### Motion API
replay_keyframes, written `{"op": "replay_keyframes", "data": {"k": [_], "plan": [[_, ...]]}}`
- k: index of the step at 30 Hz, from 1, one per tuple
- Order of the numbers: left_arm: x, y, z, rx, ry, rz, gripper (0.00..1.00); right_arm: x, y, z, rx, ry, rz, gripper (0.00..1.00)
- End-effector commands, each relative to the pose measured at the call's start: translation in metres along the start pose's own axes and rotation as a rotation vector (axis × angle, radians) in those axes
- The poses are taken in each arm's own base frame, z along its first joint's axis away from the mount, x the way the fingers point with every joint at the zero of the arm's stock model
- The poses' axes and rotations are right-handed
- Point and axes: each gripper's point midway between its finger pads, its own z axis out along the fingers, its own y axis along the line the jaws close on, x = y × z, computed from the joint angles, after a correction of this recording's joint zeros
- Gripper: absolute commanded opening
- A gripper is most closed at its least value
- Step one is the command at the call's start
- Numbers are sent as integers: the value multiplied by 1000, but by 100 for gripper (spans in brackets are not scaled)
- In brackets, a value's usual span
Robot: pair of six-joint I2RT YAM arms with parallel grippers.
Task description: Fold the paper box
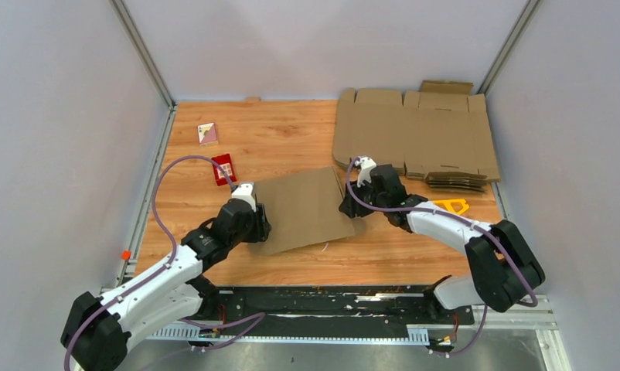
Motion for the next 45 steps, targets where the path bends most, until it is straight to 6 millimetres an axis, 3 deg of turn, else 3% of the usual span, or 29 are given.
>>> {"op": "replay_keyframes", "data": {"k": [1,7,11,15,25,29,33,36,41,45], "plan": [[-12,-6,-1,34,-49,23,51,-7,20,-13,-98,-50,-28,38],[-9,-8,-3,35,-5,45,40,9,41,-24,-189,31,-5,33],[-11,-14,-3,68,0,82,40,19,51,-39,-211,29,8,33],[-11,-32,3,172,-16,86,41,30,53,-49,-203,28,30,33],[-47,-43,34,131,-80,171,40,41,58,-63,-209,16,50,34],[-64,-60,50,175,-132,197,40,41,61,-69,-216,14,40,34],[-70,-67,63,181,-119,223,52,38,66,-75,-250,-12,11,49],[-71,-60,59,147,-128,222,64,30,57,-81,-189,-48,-19,58],[-83,-44,21,84,-179,167,82,13,40,-95,-62,-87,-63,70],[-85,-38,-6,79,-210,93,89,-4,37,-106,-21,-146,-83,79]]}}
